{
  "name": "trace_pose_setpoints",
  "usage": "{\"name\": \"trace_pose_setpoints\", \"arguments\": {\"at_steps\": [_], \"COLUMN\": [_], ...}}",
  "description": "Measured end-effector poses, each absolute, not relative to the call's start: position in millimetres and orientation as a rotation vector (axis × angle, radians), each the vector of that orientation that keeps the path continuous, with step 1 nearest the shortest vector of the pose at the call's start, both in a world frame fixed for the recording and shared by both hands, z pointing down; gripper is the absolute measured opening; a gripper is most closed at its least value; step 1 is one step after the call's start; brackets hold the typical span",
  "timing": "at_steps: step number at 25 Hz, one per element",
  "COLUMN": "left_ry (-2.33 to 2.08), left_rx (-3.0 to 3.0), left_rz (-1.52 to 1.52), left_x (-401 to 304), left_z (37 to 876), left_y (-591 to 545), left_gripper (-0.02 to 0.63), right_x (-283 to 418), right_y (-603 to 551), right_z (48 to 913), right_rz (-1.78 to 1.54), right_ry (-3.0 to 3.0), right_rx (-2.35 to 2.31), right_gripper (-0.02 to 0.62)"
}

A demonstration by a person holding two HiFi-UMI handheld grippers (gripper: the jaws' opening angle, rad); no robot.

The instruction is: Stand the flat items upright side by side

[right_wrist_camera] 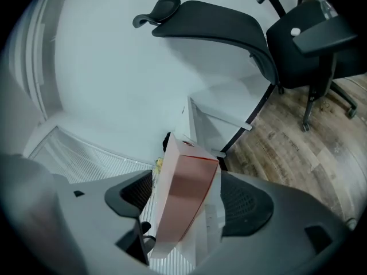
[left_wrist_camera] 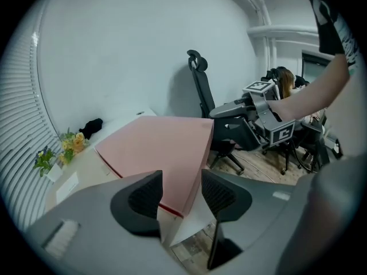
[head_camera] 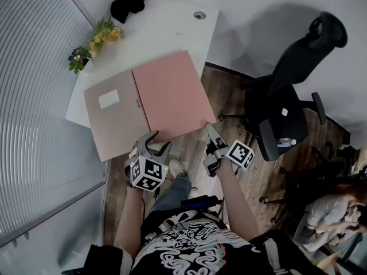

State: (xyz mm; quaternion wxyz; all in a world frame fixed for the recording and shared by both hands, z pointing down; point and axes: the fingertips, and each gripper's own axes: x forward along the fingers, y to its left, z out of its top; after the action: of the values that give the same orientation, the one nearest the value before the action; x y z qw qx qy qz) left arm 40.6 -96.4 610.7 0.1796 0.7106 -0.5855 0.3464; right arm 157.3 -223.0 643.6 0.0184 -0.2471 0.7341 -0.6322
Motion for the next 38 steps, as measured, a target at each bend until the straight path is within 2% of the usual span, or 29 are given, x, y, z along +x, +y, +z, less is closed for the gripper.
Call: {"name": "trace_pose_setpoints", "arguments": {"at_steps": [4,10,14,16,38], "left_ry": [-1.613,-1.611,-1.611,-1.615,-1.606], "left_rx": [2.026,2.041,2.045,2.042,2.004], "left_rz": [1.045,1.090,1.085,1.069,0.806], "left_x": [44,42,43,43,41], "left_z": [618,623,623,623,613], "left_y": [-102,-101,-102,-103,-101], "left_gripper": [0.190,0.169,0.167,0.168,0.173], "right_x": [149,144,142,140,137], "right_y": [-233,-241,-241,-242,-240], "right_z": [651,667,670,666,612], "right_rz": [-1.980,-2.015,-2.077,-2.068,-1.894], "right_ry": [2.243,2.176,2.098,2.099,2.291], "right_rx": [-0.745,-0.778,-0.694,-0.666,-0.788], "right_gripper": [0.386,0.387,0.350,0.298,0.288]}}
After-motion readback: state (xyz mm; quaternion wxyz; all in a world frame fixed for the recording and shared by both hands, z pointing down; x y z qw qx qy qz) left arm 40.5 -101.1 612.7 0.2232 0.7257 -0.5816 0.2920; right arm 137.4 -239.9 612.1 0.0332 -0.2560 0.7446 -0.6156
